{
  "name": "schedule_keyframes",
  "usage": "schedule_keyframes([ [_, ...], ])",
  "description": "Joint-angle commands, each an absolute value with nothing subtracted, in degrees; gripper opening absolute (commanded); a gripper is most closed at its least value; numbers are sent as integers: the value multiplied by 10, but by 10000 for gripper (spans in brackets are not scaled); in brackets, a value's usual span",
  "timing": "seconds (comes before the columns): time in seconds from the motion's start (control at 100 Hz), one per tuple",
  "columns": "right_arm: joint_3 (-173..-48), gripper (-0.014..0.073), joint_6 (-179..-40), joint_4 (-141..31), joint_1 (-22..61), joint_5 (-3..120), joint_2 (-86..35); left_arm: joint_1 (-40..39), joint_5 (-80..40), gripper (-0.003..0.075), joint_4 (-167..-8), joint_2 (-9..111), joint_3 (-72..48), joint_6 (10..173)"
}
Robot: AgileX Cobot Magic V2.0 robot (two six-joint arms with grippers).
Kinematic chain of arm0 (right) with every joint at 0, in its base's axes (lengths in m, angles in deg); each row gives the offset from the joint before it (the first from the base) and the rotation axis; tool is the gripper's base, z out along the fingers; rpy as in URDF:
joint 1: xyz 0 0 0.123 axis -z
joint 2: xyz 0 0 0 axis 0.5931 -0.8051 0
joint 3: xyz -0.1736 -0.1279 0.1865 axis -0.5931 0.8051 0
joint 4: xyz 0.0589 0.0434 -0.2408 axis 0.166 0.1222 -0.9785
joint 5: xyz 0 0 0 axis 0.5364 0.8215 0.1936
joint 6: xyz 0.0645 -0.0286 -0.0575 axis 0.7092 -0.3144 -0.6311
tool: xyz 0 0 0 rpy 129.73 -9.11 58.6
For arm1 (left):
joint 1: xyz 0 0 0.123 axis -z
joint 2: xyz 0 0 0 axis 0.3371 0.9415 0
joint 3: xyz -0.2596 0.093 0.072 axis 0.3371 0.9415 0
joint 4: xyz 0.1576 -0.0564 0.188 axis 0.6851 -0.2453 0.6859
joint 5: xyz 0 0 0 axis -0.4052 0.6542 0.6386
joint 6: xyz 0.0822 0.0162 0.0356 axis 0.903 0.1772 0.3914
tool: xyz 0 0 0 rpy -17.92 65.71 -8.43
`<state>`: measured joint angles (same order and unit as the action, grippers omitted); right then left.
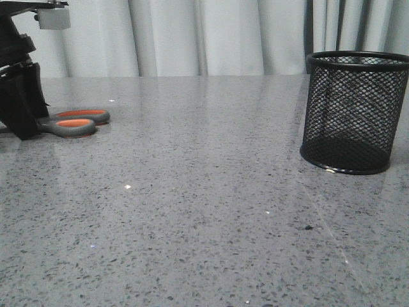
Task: Put scissors into bucket
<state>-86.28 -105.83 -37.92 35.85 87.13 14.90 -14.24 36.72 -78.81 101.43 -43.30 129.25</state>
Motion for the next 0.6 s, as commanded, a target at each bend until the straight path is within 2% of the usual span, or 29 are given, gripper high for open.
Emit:
schedule_keyframes([
  [0.0,-882,507,-1064,-372,358,828,140,-138,375,251,-802,998,-443,1294],
  [0.1,-882,507,-1064,-372,358,828,140,-138,377,115,-808,998,-443,1279],
  [0.2,-882,507,-1064,-372,358,828,140,-138,377,44,-813,993,-443,1274],
  [0.59,-882,507,-1064,-354,358,830,140,-138,309,41,-888,894,-443,1274],
])
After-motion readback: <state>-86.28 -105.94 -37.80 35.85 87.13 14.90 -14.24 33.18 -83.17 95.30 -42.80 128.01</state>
